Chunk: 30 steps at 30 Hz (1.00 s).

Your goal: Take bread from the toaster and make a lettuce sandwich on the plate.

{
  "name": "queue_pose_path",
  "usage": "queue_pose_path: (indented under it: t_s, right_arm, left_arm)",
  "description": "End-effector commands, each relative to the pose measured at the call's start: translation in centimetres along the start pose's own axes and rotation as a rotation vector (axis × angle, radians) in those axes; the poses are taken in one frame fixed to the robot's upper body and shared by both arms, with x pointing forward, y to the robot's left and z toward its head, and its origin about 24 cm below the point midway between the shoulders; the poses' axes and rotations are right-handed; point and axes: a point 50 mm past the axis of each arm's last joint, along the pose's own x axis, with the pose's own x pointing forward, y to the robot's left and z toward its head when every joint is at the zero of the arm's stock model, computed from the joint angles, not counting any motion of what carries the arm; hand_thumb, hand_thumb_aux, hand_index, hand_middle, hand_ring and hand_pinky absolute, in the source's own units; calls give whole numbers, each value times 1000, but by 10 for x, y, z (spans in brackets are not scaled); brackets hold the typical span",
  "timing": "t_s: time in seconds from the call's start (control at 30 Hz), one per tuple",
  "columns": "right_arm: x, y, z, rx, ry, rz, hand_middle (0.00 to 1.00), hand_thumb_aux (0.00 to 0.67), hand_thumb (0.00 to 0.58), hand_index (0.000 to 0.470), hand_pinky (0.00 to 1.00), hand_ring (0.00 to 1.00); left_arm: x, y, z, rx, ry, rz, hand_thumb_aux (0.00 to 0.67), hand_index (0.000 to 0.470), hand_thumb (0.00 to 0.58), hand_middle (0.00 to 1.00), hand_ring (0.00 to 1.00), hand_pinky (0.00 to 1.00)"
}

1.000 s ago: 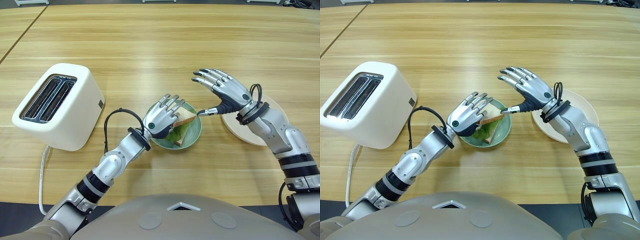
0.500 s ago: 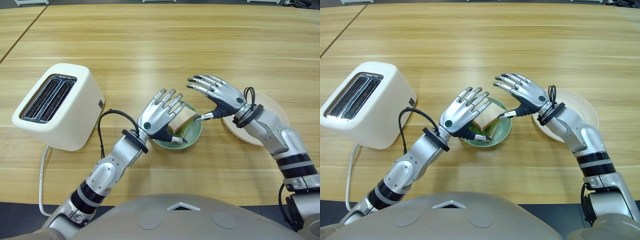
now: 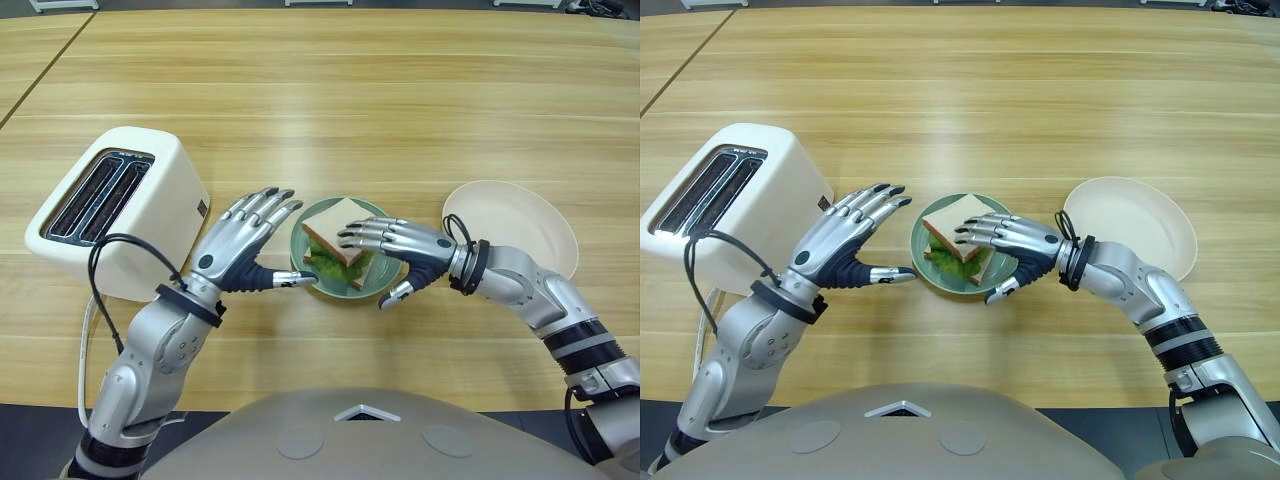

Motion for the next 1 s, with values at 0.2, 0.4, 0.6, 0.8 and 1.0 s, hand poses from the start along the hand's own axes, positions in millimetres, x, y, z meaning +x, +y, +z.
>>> queue_pose_path:
  t_s: [0.2, 0.4, 0.6, 0.8, 1.0]
  right_arm:
    - [-9, 24, -1, -157, 13, 252, 0, 0, 0, 0, 0, 0]
    - [-16, 45, -7, -144, 40, 368, 0, 0, 0, 0, 0, 0]
    - [-11, 33, -6, -160, 17, 291, 0, 0, 0, 0, 0, 0]
    - [-2, -41, 2, -289, -4, -181, 0, 0, 0, 0, 0, 0]
    - [-31, -58, 2, -227, 67, -144, 0, 0, 0, 0, 0, 0]
  left_arm:
    - [-17, -5, -8, -79, 11, -75, 0, 0, 0, 0, 0, 0]
    - [-19, -12, -7, -90, 6, -115, 0, 0, 0, 0, 0, 0]
    - [-22, -19, -6, -106, -10, -170, 0, 0, 0, 0, 0, 0]
    - [-19, -11, -8, -131, -30, -107, 0, 0, 0, 0, 0, 0]
    - [-21, -2, -10, -137, -39, -75, 0, 0, 0, 0, 0, 0]
